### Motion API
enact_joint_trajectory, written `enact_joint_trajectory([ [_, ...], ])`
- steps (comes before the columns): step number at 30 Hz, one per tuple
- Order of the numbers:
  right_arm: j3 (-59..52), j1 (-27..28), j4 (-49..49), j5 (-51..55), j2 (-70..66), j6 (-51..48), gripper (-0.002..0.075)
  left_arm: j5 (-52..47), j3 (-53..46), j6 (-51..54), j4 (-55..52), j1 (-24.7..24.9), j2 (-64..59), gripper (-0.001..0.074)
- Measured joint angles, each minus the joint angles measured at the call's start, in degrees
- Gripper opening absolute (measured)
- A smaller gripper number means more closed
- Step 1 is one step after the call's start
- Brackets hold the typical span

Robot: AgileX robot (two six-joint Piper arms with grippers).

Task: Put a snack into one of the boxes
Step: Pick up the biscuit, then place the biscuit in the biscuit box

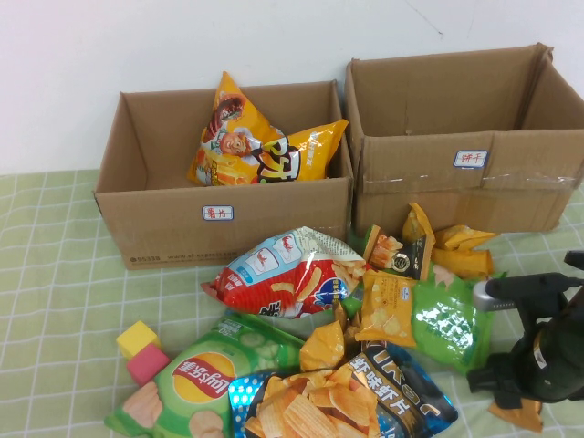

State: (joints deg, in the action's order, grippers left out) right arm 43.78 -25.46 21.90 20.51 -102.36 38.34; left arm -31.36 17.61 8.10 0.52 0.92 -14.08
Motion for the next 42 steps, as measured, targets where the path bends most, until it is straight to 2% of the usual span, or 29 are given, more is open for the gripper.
enact_joint_trajectory([
  [4,0.24,0.00,0.54,2.27,-0.09,-0.35,0.0367,0.00,0.00,0.00,0.00,0.00,0.00,-0.0002],
  [9,0.10,0.00,0.54,9.29,3.01,-1.98,0.0338,0.00,0.00,0.00,0.10,0.00,0.00,-0.0002],
  [15,3.99,0.00,0.43,14.32,13.52,-5.03,0.0321,-0.21,0.00,0.00,0.10,0.00,0.00,-0.0002],
  [19,13.54,0.00,1.74,13.73,17.62,-6.34,0.0319,-0.21,0.00,0.00,0.10,0.00,0.00,-0.0002],
  [23,26.59,0.00,4.80,10.53,15.86,-6.34,0.0318,-0.21,0.00,0.00,0.10,0.00,0.00,-0.0003],
  [28,44.43,0.00,7.78,7.83,6.12,-6.34,0.0318,-0.21,0.00,0.00,0.10,0.00,0.00,-0.0002],
  [33,61.95,0.00,9.21,9.55,-8.19,-6.34,0.0321,-0.21,0.00,0.00,0.10,0.00,0.00,-0.0002],
  [36,72.26,0.00,9.37,15.39,-16.16,-6.34,0.0377,-0.21,0.00,0.00,0.10,0.00,0.00,-0.0002],
  [40,82.89,0.00,7.80,24.81,-24.33,-7.38,0.0586,-0.21,0.00,0.00,0.10,0.00,0.00,-0.0002],
  [42,87.10,0.00,5.35,29.23,-26.58,-11.05,0.0644,-0.21,0.00,0.00,0.10,0.00,0.00,-0.0002],
])
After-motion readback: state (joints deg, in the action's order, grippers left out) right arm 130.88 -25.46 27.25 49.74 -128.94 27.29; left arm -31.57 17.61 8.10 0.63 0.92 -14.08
